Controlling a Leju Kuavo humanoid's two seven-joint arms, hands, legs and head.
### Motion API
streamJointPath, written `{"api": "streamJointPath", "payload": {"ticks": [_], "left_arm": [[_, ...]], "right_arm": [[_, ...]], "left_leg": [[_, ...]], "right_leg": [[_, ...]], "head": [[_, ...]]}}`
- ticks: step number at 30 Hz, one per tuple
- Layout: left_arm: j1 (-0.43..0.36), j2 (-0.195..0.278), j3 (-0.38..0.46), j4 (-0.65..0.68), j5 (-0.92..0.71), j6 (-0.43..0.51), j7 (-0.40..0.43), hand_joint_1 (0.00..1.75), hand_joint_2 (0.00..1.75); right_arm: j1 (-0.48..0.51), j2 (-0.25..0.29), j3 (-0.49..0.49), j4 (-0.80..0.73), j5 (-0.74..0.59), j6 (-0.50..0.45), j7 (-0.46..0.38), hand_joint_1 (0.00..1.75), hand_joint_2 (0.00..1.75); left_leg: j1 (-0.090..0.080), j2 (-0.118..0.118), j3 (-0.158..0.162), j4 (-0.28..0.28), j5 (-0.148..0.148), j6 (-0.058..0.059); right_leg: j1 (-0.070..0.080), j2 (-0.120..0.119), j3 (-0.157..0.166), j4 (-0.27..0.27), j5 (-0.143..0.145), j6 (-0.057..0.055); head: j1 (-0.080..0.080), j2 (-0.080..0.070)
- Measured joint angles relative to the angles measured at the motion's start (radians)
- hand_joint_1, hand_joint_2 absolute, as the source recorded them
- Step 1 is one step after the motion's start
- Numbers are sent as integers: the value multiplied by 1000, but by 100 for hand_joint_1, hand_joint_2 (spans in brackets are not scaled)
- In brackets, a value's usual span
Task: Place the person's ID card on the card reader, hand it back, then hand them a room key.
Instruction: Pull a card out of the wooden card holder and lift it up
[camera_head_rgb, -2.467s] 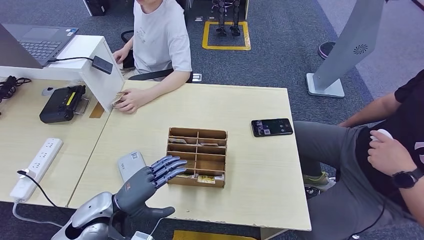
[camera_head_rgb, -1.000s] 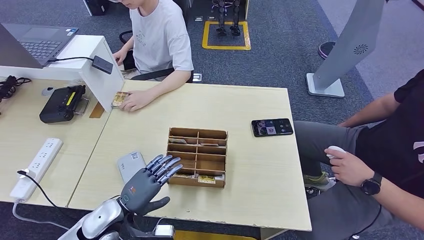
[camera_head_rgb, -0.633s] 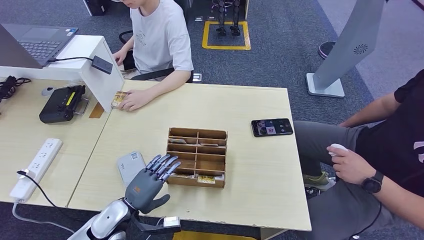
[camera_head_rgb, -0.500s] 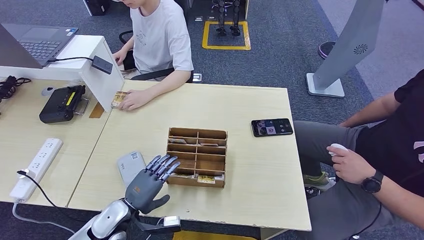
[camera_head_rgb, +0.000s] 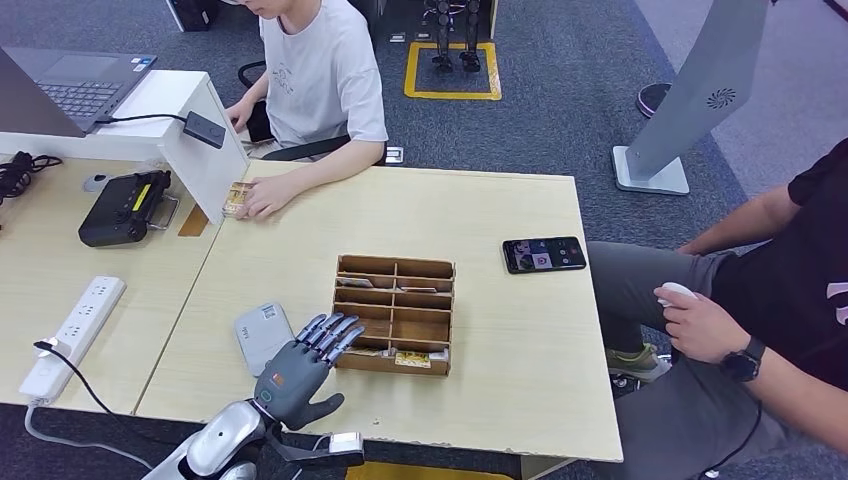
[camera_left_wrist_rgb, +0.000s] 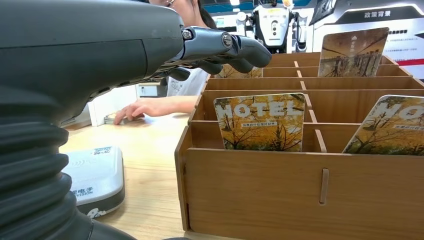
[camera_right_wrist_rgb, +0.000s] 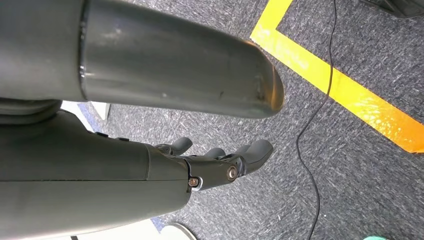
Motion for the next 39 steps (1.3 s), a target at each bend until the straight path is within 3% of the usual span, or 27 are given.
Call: {"api": "streamJointPath", "payload": {"ticks": [39], "left_arm": [[0,-36,0,5,89,-38,-29,0,175]], "right_arm": [[1,0,33,-10,-32,7,11,0,0]], "left_leg": [[0,0,0,0,0,0]], "right_leg": [[0,0,0,0,0,0]], "head": [[0,0]]}}
